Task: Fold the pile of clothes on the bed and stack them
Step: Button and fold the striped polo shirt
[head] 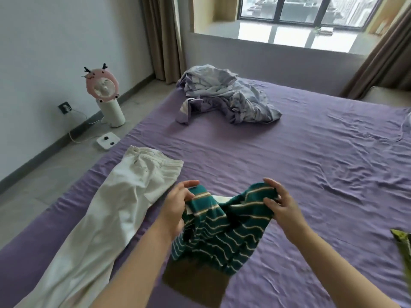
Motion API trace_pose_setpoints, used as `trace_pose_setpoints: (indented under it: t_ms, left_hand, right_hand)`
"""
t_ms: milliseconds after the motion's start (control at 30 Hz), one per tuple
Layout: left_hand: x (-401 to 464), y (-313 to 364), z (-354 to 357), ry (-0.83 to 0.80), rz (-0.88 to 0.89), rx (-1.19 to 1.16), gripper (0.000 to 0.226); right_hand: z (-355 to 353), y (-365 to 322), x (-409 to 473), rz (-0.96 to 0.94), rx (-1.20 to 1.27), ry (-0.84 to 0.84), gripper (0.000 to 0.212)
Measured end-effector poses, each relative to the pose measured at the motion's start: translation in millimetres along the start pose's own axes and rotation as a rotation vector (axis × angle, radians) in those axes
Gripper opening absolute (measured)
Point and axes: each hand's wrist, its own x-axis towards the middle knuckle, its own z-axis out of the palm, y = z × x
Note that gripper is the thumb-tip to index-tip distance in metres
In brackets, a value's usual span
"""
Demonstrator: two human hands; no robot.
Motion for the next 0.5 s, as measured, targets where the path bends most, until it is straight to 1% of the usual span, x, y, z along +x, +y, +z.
trace_pose_setpoints:
  t_ms: [100, 133, 200, 233, 300, 367, 400, 433, 500]
  left_hand:
    - [-49.6, 12.4, 56.0, -0.126, 0.009, -0.074, 0.035]
    - [-65.0, 16.5, 74.3, -0.156, 0.008, -0.107, 0.035]
    - [-95.4, 24.4, 109.5, -0.216, -0.021, -0.208, 0.033]
    - [-110.0, 28.4, 125.9, -0.266, -0.041, -0.276, 0.031]
    - [-138.6, 36.1, 156.0, -0.413, -0.091, -0.379, 0.033]
    - [-162.3, 43.1, 179.7, -0.551, -0.107, -0.364, 0.054]
    - [-171.8, 46.4, 188.7, -0.595, -0.09, -0.321, 0.064]
    - [-180.1, 50.4, 195.8, -0.624, -0.074, -0.275, 0.07]
    - [-193.7, 59.1, 206.8, -0.637, -0.067, -0.245, 0.07]
  right_hand:
    - [-17.0, -39.7, -34.2, -0.112, -0.039, -0.031, 0.044]
    - [-23.3, -51.9, -45.2, -0.159, -0.064, -0.055, 0.04]
    - [-36.8, -75.7, -68.8, -0.246, -0.17, -0.139, 0.022]
    - [-44.3, -85.8, -80.2, -0.285, -0.258, -0.187, 0.031]
    - [-60.2, -100.9, -99.9, -0.338, -0.45, -0.251, 0.059]
    - [-76.2, -111.9, -116.2, -0.38, -0.55, -0.27, 0.076]
    - [-86.4, -115.8, -122.5, -0.392, -0.561, -0.266, 0.078]
    - [-96.9, -121.2, -128.9, -0.407, -0.569, -0.258, 0.072]
    - [-123.1, -131.7, -139.0, -0.484, -0.609, -0.214, 0.046]
